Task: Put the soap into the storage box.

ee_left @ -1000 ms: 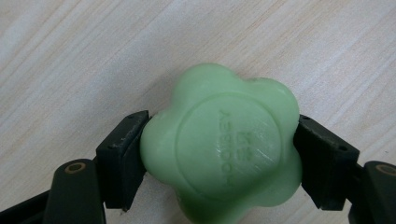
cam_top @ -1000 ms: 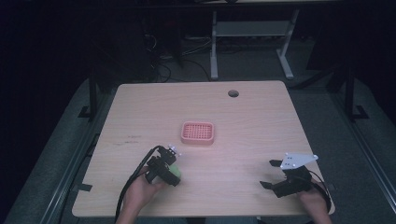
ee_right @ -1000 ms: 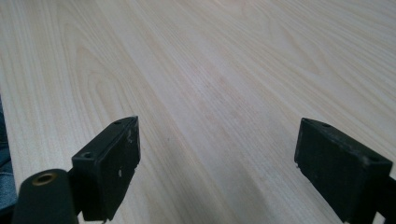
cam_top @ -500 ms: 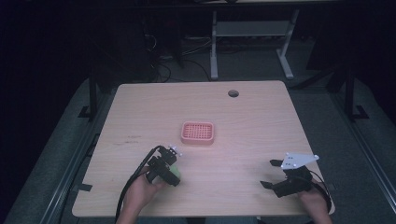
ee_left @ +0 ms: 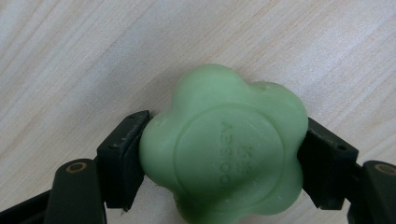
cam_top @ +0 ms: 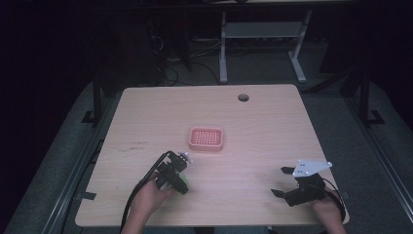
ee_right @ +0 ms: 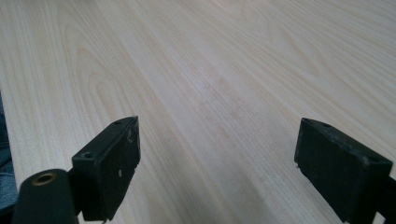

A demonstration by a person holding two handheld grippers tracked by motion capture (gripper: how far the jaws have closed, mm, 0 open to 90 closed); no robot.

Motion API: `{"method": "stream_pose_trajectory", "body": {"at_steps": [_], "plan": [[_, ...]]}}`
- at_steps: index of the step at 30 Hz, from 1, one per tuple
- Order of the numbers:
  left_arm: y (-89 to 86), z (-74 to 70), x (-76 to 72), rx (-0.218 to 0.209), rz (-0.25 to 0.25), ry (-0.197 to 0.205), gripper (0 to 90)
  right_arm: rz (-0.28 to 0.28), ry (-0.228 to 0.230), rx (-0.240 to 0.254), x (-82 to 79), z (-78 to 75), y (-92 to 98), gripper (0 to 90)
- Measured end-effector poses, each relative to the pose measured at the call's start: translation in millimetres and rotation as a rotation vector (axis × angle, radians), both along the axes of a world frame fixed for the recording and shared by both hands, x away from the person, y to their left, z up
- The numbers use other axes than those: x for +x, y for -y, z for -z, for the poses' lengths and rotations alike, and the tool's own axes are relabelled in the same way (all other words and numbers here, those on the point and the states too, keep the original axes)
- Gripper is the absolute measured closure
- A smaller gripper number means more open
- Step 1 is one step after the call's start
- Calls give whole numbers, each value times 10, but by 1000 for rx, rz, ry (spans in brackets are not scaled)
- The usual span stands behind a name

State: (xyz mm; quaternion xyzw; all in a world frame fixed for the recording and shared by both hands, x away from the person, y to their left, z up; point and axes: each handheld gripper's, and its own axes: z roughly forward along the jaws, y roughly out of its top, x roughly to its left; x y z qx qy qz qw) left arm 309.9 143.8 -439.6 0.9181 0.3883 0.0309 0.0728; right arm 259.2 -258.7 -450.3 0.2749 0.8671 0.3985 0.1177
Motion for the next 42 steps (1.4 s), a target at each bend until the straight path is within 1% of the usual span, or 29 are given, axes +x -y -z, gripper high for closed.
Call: {"method": "stream_pose_trajectory", "body": {"at_steps": [4, 6, 7, 10, 12, 16, 18, 20, 21, 22, 23, 25, 28, 30, 31, 33, 34, 37, 38, 40, 42], "plan": [[6, -4, 9, 9, 5, -8, 267, 0, -2, 0, 1, 1, -1, 138], [-6, -1, -8, -7, 1, 4, 268, 0, 0, 0, 0, 0, 1, 138], [-15, -2, -12, -7, 5, 11, 268, 2, -3, 1, -2, -1, 2, 138], [-40, 4, -27, -33, -5, 24, 269, 5, -7, 3, 2, 2, 8, 138], [-54, 4, -20, -47, -11, 28, 269, 6, -6, 3, 3, 3, 11, 138], [-45, 1, -10, -50, -15, 28, 269, 8, -8, 3, 3, 3, 13, 138], [-38, 1, -8, -69, -17, 29, 269, 8, -5, 5, 3, 4, 16, 138], [-25, -11, -13, -71, -23, 41, 269, 9, -3, 7, 4, 3, 20, 138], [-25, -18, -8, -77, -21, 40, 269, 9, -3, 8, 4, 2, 21, 138], [-24, -34, -9, -76, -20, 47, 269, 9, -3, 9, 3, 1, 21, 138], [-25, -50, -6, -82, -18, 51, 269, 8, -3, 8, 3, 2, 20, 138], [-25, -81, -1, -96, -17, 53, 269, 8, -5, 7, 1, 2, 16, 138], [-17, -129, 12, -101, -15, 62, 269, 9, -6, 7, 1, 0, 14, 138], [-19, -161, 30, -112, -12, 62, 269, 10, -5, 7, 1, 1, 15, 138], [-17, -173, 38, -121, -15, 69, 269, 10, -5, 7, 1, 1, 16, 138], [-19, -198, 63, -140, -20, 63, 269, 9, -5, 7, 1, 0, 15, 138], [-21, -211, 77, -148, -21, 66, 268, 9, -6, 7, 0, 0, 15, 138], [-21, -259, 114, -157, -21, 70, 268, 10, -6, 8, 0, -1, 15, 138], [-25, -278, 131, -153, -10, 66, 268, 10, -5, 9, 0, -1, 15, 138], [-10, -301, 149, -167, -21, 71, 268, 10, -6, 9, 1, 0, 16, 138], [-2, -312, 183, -154, -12, 70, 268, 10, -6, 9, 0, 0, 15, 138]]}}
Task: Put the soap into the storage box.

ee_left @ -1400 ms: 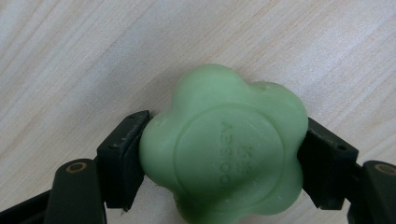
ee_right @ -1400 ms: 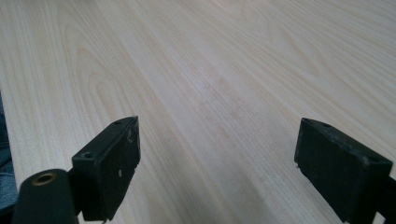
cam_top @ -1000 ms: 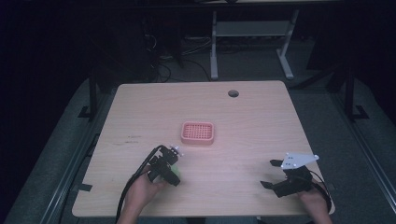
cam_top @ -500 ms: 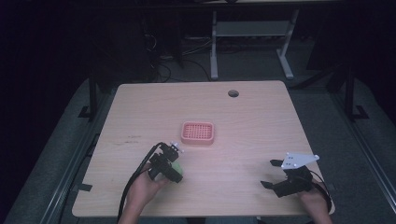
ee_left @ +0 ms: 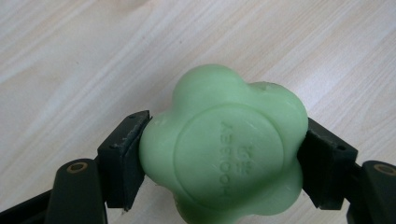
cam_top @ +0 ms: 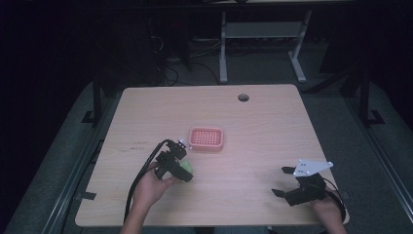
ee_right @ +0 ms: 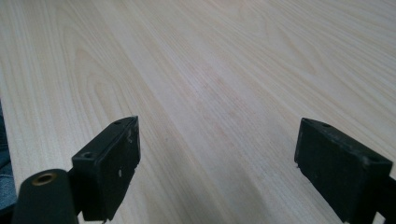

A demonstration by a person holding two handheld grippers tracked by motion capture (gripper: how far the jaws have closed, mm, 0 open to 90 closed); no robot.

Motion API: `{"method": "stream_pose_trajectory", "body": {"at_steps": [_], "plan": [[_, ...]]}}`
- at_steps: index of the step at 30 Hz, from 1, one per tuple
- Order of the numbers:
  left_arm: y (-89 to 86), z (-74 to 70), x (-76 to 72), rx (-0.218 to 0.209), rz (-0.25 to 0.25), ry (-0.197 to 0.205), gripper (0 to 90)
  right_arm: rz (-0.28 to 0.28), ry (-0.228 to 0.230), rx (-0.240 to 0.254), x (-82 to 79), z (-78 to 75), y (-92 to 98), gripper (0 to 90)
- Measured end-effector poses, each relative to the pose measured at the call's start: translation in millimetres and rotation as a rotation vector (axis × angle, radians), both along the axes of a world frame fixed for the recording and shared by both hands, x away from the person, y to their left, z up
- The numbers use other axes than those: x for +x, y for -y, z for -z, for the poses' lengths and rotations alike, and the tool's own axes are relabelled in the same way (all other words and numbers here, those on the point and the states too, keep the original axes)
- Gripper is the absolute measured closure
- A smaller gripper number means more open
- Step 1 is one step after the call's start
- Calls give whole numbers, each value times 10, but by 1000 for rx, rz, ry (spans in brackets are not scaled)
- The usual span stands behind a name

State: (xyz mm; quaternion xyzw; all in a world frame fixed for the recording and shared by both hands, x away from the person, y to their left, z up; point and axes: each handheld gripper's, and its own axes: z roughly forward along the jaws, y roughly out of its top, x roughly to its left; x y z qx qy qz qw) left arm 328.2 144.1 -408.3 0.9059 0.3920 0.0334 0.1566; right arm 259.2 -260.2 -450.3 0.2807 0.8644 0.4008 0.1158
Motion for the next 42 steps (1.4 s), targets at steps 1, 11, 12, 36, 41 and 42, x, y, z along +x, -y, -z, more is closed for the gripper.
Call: {"method": "stream_pose_trajectory", "body": {"at_steps": [1, 11, 12, 36, 41, 42], "plan": [[6, 1, 16, 3, -9, 0, 268, -2, 3, -1, 2, -1, 1, 138], [25, -89, 177, -8, -4, 4, 268, -3, 0, -1, 2, 3, -4, 138], [26, -102, 194, -9, 1, 4, 268, -4, 0, -1, 2, 3, -5, 138], [179, -262, 492, -14, -7, 14, 268, -3, 1, 10, 6, 4, -7, 137], [203, -311, 550, -20, -13, 20, 268, -3, 0, 11, 6, 4, -5, 138], [209, -318, 559, -22, -12, 21, 268, -2, 0, 12, 5, 4, -3, 138]]}}
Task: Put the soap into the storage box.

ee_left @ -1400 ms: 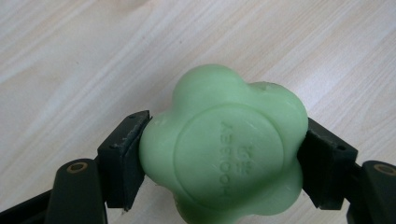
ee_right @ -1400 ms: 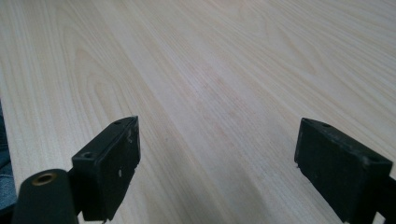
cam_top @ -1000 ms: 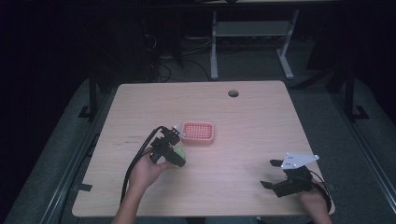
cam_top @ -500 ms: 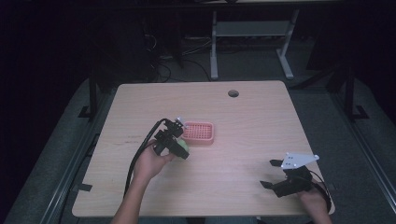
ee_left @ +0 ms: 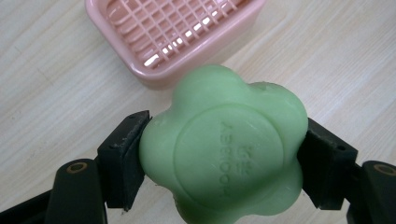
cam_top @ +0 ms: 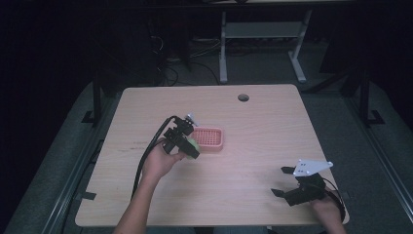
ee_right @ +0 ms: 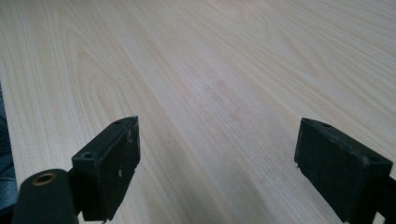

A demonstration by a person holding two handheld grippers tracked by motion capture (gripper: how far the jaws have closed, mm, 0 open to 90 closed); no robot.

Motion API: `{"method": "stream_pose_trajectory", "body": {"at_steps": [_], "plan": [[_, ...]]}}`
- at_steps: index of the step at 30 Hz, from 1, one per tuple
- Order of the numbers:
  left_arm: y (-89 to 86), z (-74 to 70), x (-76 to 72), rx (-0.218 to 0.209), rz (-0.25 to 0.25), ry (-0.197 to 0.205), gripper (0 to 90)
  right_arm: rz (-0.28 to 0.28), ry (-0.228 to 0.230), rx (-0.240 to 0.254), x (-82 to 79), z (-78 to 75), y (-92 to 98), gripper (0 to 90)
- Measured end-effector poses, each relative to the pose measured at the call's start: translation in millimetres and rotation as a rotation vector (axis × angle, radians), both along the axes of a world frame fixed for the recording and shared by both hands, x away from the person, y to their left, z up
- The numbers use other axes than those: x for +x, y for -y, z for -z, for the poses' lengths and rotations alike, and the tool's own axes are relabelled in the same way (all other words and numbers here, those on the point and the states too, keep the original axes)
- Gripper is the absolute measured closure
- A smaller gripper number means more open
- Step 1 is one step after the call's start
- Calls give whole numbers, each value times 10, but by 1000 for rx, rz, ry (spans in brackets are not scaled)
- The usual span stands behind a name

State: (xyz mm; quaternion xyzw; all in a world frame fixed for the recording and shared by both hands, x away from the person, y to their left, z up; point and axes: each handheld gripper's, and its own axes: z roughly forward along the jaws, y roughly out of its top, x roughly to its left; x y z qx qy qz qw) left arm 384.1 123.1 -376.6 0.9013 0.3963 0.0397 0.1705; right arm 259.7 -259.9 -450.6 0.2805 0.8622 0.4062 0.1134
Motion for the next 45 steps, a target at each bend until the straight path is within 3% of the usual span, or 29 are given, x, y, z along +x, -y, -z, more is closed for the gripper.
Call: {"method": "stream_pose_trajectory", "body": {"at_steps": [17, 28, 45], "plan": [[88, -113, 230, 2, -17, 10, 268, 1, 1, 4, -3, -6, 6, 138], [254, -166, 409, 33, 2, 8, 268, 1, 1, 10, -5, -10, 13, 138], [393, -190, 706, 18, -26, 0, 268, 0, 4, 5, -4, -15, 10, 138]]}}
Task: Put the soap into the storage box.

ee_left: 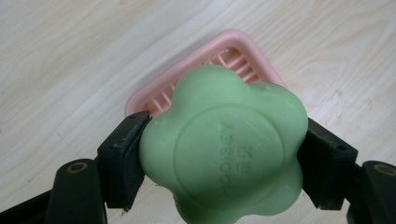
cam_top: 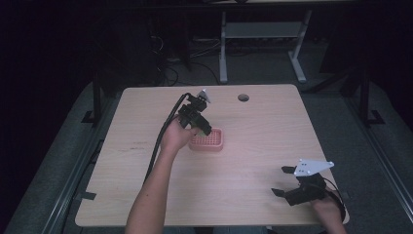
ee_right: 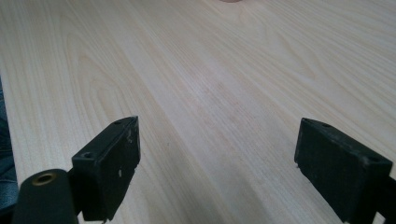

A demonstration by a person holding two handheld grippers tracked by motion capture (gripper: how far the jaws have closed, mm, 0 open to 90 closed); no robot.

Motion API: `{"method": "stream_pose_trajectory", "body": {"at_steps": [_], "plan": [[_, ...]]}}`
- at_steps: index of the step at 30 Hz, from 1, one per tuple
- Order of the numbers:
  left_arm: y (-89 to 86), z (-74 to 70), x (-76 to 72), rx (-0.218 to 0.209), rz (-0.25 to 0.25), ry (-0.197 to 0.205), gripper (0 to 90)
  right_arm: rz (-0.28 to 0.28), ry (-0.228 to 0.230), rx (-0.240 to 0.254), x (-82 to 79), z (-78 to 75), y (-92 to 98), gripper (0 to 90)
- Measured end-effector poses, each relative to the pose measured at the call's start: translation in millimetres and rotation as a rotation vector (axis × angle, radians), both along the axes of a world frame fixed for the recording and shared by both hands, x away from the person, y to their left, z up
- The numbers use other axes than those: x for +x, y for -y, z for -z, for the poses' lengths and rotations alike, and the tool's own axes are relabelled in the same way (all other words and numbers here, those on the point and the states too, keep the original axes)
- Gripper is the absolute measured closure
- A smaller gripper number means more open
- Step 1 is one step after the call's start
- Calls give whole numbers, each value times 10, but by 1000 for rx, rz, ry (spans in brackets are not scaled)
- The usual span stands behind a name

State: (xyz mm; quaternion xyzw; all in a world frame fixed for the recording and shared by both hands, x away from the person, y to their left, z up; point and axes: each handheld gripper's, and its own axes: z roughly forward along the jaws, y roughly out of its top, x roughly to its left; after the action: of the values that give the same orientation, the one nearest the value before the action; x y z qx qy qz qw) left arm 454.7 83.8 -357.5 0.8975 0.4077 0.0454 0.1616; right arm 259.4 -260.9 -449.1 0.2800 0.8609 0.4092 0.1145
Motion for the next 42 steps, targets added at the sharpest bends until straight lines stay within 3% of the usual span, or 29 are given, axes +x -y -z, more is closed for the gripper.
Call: {"method": "stream_pose_trajectory", "body": {"at_steps": [10, 26, 42], "plan": [[108, 42, 115, -17, -20, -12, 267, -2, 5, 1, 2, -1, -3, 137], [211, 351, 234, 18, -53, -75, 267, -5, 6, 2, 4, -1, -3, 137], [279, 529, 252, 57, -76, -106, 266, -7, 4, 4, 3, -3, 0, 138]]}}
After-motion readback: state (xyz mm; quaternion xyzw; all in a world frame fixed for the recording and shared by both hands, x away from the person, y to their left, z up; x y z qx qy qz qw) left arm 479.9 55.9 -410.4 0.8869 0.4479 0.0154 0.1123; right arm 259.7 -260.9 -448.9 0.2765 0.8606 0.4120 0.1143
